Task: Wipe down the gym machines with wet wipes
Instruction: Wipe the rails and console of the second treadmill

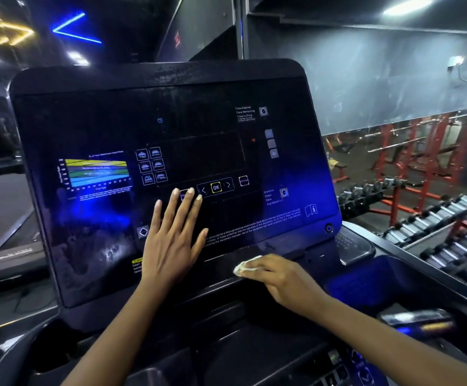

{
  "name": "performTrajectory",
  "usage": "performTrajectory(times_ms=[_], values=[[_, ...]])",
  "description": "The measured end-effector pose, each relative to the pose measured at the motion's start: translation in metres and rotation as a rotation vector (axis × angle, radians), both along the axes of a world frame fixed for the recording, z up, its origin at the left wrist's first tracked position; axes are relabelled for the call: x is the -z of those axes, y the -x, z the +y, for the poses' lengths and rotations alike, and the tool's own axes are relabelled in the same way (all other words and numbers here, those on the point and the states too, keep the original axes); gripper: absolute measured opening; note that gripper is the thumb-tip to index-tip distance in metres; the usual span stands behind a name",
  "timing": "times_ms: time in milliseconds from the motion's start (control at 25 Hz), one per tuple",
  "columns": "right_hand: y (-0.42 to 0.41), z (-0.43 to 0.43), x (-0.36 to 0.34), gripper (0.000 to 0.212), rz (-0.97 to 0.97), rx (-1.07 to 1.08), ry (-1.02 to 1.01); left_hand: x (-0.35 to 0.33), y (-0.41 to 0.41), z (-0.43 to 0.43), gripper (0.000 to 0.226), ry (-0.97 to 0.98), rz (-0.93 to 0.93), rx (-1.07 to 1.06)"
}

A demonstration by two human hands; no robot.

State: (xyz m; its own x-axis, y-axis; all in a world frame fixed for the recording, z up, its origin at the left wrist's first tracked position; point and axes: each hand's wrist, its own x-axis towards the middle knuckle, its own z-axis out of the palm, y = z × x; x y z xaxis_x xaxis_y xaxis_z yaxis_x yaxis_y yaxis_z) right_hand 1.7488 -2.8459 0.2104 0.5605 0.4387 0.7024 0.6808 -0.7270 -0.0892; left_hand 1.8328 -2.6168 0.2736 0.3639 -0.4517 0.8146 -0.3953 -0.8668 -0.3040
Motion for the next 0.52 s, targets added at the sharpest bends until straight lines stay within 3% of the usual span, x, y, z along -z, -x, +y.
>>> performTrajectory(times_ms=[200, 400, 520], values=[[0.000, 0.018, 0.002, 0.041, 0.023, 0.022, 0.062, 0.001, 0.000, 0.001, 0.061, -0.003, 0.008, 0.000], [0.005, -0.057, -0.001, 0.042, 0.022, 0.212, -0.027, 0.000, 0.000, 0.000, 0.060, 0.027, 0.018, 0.034], [0.004, -0.102, 0.003, 0.054, 0.052, 0.312, -0.112, -0.001, 0.001, -0.009, 0.060, 0.083, 0.037, 0.035]])
